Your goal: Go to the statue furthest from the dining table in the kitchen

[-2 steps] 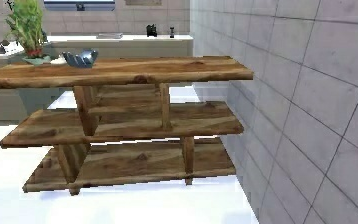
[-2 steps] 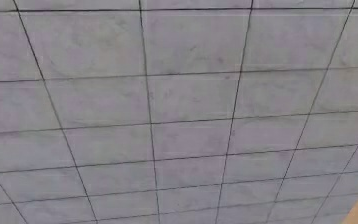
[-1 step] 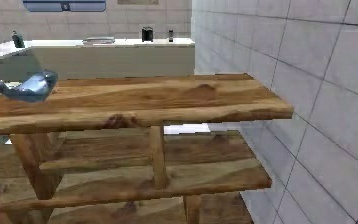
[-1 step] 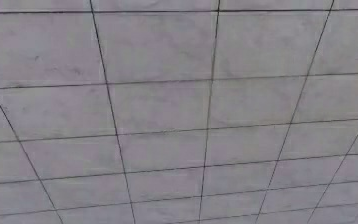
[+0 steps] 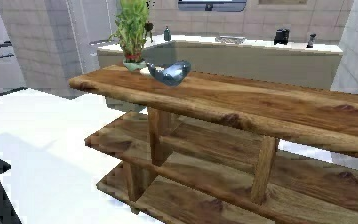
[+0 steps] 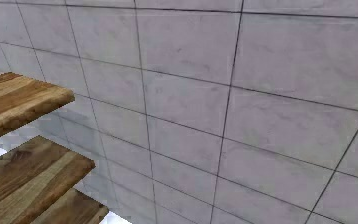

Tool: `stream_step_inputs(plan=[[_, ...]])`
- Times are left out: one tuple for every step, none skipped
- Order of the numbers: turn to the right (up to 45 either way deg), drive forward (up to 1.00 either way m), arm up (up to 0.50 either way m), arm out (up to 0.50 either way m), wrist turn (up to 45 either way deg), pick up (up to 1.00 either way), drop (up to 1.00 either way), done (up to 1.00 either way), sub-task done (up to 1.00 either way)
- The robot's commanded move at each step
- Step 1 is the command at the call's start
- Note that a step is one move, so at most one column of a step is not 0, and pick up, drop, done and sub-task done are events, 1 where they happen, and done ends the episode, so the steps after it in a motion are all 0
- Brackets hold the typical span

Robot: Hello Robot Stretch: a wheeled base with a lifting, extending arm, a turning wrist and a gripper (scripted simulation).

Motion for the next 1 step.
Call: stream_step_inputs(plan=[[0.0,0.0,0.0,0.0,0.0,0.0,0.0,1.0,0.0]])
